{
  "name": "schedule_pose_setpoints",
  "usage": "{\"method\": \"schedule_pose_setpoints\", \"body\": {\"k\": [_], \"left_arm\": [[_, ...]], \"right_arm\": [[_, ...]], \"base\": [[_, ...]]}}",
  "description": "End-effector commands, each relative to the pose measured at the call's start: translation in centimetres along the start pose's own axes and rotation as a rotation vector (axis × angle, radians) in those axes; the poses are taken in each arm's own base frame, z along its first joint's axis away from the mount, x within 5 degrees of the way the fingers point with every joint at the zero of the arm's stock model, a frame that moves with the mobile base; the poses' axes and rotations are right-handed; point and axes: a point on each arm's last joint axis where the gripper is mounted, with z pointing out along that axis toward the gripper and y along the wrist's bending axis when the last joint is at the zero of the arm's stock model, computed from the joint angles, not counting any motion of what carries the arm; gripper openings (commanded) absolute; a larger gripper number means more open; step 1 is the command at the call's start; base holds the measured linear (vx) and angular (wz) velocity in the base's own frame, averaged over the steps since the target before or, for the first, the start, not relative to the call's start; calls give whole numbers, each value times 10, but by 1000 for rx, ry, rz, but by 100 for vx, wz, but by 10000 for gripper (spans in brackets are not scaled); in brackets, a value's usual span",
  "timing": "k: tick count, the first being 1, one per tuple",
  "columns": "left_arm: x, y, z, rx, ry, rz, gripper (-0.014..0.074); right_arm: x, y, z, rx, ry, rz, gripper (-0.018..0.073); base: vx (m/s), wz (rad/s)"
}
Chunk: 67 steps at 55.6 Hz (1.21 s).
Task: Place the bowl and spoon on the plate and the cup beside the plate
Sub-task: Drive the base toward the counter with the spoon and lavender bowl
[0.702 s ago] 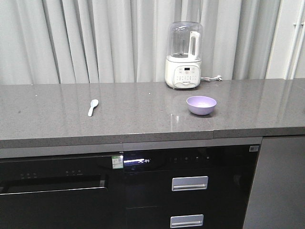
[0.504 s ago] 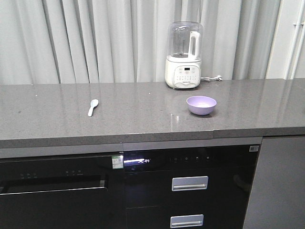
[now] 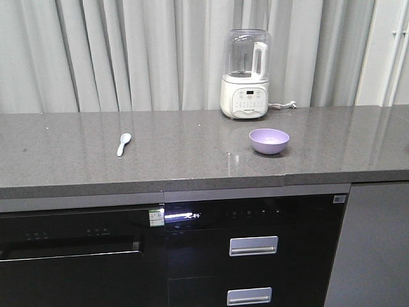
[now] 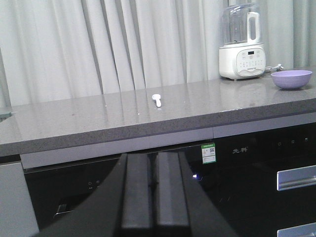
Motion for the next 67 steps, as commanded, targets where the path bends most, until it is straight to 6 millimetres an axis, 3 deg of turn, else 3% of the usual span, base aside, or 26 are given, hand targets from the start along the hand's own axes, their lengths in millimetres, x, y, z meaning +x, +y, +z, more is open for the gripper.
{"method": "schedule_pose_setpoints", "body": {"k": [1,67], "left_arm": [[-17,2,-3,-18,-121,-18,3],[-17,2,-3,-18,-121,-18,3]], "right_arm": [[-7,2,0,-19,-86,-19,-9],[-7,2,0,-19,-86,-19,-9]], "base": [[1,-4],[8,-21]]}}
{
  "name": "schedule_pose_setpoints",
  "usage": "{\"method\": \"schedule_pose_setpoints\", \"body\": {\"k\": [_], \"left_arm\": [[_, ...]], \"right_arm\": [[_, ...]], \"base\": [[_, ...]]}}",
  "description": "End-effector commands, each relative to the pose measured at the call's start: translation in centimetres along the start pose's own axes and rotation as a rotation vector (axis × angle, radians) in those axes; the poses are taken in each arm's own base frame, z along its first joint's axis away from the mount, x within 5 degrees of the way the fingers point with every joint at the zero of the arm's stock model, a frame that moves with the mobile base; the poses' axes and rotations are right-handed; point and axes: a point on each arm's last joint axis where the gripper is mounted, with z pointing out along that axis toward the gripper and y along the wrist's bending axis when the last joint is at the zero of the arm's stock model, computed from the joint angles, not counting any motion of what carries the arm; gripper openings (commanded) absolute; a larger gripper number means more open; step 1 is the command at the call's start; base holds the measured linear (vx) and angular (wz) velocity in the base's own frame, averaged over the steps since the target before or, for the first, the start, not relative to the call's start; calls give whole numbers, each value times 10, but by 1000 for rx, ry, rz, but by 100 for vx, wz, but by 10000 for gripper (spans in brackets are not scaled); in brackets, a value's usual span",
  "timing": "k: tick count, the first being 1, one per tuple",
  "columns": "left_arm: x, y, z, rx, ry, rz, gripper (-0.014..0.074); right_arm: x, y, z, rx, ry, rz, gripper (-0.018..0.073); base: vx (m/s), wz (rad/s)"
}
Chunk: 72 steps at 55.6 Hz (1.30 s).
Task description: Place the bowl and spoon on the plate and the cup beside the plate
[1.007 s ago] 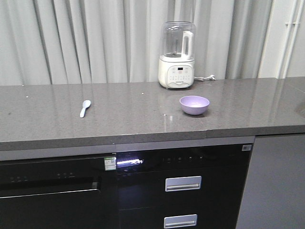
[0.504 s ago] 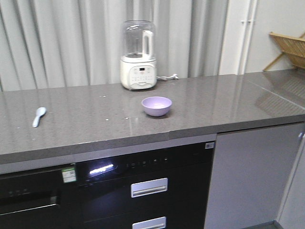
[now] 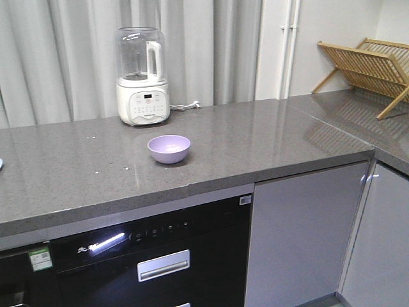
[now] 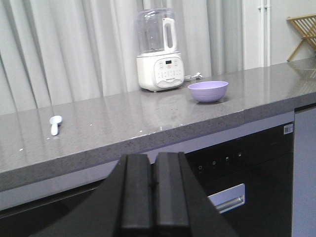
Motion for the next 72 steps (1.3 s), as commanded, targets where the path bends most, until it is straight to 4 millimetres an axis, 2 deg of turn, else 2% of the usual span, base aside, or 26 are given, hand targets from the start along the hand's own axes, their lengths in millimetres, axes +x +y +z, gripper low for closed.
{"method": "schedule_pose_setpoints", "body": {"k": [1,35,72], "left_arm": [[-17,2,-3,-18,-121,-18,3],[-17,2,-3,-18,-121,-18,3],[-17,2,-3,-18,-121,-18,3]], "right_arm": [[-7,2,0,-19,-86,-19,-9],[-7,2,0,-19,-86,-19,-9],[-7,2,0,-19,-86,-19,-9]], "base": [[13,-14],[21,1],[35,44]]}}
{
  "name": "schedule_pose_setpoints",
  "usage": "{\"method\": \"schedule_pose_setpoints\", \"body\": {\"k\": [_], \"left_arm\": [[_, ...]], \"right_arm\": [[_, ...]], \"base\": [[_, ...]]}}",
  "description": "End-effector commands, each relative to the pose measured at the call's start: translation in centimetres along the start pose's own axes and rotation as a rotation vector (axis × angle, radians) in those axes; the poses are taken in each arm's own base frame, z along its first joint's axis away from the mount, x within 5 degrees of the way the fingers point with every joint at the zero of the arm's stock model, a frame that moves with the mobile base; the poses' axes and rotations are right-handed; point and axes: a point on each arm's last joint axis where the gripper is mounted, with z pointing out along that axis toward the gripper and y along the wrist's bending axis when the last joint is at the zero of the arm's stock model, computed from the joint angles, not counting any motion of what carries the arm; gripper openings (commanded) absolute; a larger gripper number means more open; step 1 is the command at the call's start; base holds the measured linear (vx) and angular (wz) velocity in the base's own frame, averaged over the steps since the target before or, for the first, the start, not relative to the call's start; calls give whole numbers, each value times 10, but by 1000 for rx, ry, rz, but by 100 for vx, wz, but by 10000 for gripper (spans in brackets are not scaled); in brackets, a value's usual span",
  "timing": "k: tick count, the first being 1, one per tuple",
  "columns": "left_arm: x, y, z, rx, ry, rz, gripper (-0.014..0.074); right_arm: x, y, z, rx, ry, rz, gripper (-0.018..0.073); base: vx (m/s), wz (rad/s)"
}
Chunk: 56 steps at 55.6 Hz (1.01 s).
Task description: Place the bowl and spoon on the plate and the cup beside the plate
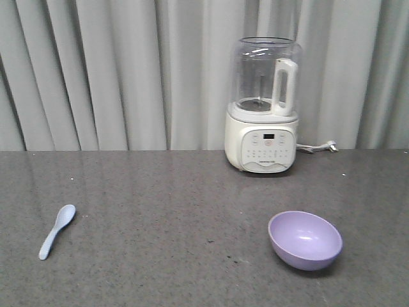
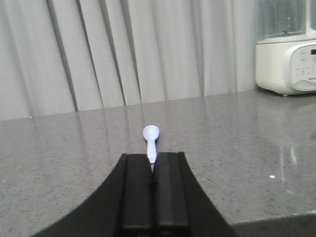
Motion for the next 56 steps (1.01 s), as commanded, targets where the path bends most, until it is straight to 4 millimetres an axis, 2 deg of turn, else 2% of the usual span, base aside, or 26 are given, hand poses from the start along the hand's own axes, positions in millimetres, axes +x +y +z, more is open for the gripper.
{"method": "schedule_pose_setpoints", "body": {"k": [1,19,56], "left_arm": [[-17,2,-3,-18,-121,-18,3],[-17,2,-3,-18,-121,-18,3],[-17,2,-3,-18,-121,-18,3]], "right_arm": [[-7,2,0,-19,-86,-19,-9],[-7,2,0,-19,-86,-19,-9],[-7,2,0,-19,-86,-19,-9]], "base": [[29,40],[23,24],[11,-8]]}}
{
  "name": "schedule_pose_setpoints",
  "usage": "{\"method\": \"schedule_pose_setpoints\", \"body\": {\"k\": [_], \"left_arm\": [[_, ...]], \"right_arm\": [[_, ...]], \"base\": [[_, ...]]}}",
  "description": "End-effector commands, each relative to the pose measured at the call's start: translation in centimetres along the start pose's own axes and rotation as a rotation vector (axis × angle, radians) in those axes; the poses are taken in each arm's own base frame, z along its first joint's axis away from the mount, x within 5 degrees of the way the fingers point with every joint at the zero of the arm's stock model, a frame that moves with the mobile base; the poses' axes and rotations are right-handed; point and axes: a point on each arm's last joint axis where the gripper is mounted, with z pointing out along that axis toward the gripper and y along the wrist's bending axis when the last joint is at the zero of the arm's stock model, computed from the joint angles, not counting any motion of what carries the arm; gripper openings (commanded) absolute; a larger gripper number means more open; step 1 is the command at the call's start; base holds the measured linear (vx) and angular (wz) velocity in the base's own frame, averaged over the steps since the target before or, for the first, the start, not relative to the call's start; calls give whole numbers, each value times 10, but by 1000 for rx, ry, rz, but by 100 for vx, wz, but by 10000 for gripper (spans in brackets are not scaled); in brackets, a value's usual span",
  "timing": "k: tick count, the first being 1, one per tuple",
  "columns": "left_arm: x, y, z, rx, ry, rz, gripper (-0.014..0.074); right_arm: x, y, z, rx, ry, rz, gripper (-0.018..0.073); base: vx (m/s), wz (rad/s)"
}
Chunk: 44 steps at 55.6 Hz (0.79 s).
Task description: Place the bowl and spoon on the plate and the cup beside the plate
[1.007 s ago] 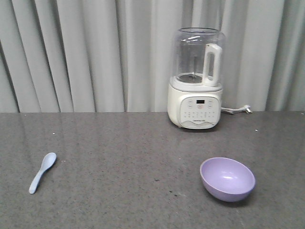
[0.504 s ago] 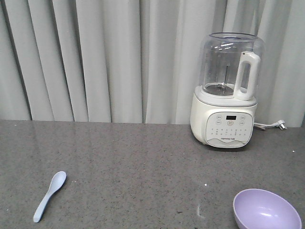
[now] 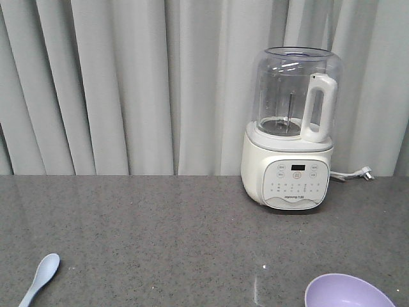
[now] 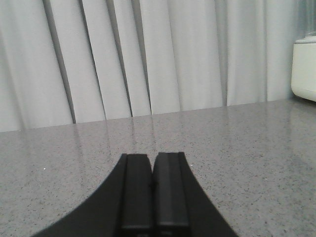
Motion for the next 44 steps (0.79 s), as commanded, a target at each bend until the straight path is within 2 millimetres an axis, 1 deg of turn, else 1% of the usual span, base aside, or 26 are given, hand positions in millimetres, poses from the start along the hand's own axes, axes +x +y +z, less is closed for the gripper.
{"method": "schedule_pose_setpoints", "body": {"k": [1,44], "left_arm": [[-17,2,-3,-18,-121,-18,3],[-17,2,-3,-18,-121,-18,3]], "right_arm": [[-7,2,0,-19,-86,-19,-9],[-7,2,0,-19,-86,-19,-9]], "base": [[8,-2],[2,-1]]}}
